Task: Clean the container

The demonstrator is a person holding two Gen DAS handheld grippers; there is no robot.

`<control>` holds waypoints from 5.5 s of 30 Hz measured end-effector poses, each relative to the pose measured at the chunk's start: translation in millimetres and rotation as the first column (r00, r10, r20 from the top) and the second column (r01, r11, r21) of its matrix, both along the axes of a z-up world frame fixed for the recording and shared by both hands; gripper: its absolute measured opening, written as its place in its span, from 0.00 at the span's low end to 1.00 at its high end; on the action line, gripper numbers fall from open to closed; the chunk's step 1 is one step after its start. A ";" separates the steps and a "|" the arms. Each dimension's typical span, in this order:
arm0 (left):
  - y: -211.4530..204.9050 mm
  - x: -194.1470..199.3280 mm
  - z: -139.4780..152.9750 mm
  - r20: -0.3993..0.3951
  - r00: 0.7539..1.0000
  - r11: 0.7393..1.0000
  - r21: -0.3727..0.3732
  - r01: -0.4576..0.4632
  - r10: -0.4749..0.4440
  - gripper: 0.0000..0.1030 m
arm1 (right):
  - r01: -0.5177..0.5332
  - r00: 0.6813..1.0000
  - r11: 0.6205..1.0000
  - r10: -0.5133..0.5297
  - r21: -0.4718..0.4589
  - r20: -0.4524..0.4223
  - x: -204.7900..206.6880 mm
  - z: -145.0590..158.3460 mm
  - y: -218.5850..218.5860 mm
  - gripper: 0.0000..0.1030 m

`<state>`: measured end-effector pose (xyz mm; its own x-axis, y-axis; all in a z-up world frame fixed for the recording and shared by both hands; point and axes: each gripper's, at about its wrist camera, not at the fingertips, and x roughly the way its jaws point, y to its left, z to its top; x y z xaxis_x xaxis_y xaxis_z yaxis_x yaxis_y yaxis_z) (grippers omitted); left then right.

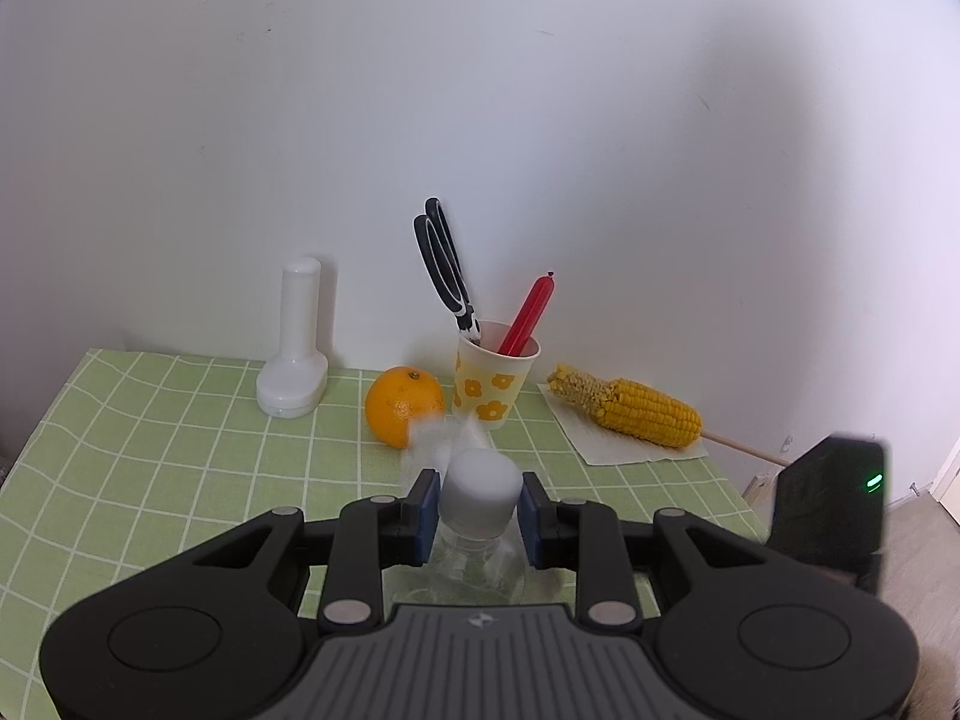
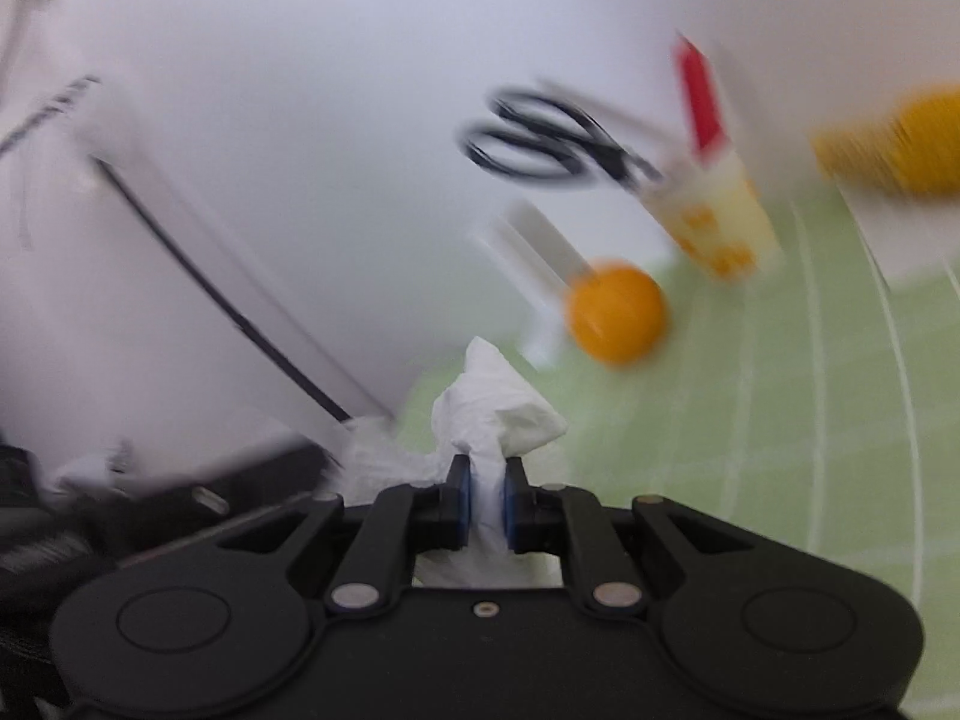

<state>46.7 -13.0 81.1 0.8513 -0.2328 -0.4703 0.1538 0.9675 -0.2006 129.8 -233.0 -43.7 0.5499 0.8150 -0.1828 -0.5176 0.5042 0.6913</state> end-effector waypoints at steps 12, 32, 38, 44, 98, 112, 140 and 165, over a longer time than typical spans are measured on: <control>0.2 0.8 -2.2 0.002 1.000 1.000 0.000 -0.001 0.001 0.29 | 0.015 0.999 0.997 -0.018 -0.074 -0.044 10.9 -19.3 14.4 0.11; -23.7 -19.1 -13.7 0.094 0.994 0.991 0.116 -0.064 0.053 0.65 | 0.245 0.969 0.922 -0.244 -0.300 0.044 -56.3 -9.7 3.0 0.11; -53.4 -33.3 -39.6 0.138 0.985 0.962 0.241 -0.130 0.099 0.80 | 0.280 0.959 0.908 -0.278 -0.313 0.051 -62.5 -13.7 -8.7 0.11; -60.5 -19.2 -60.4 0.136 0.969 0.940 0.247 -0.233 0.205 0.80 | 0.288 0.957 0.903 -0.287 -0.319 0.051 -67.1 -17.2 -15.6 0.11; -2.8 -3.3 -58.6 0.105 0.967 0.967 0.135 0.218 -0.233 0.58 | 0.281 0.959 0.918 -0.282 -0.281 0.038 -67.3 -23.3 -23.5 0.11; -43.1 -35.6 -61.3 0.129 0.985 0.968 0.205 -0.142 0.118 0.83 | 0.282 0.958 0.920 -0.283 -0.274 0.035 -65.5 -23.0 -24.5 0.11; 3.5 -6.0 -49.9 0.071 0.976 0.961 0.201 0.189 -0.206 0.61 | 0.271 0.961 0.929 -0.274 -0.252 0.024 -64.3 -23.0 -30.5 0.11; -69.8 -5.5 -46.0 0.065 0.906 0.895 0.146 -0.422 0.417 0.61 | 0.277 0.960 0.927 -0.276 -0.253 0.039 -65.2 -23.7 -28.8 0.11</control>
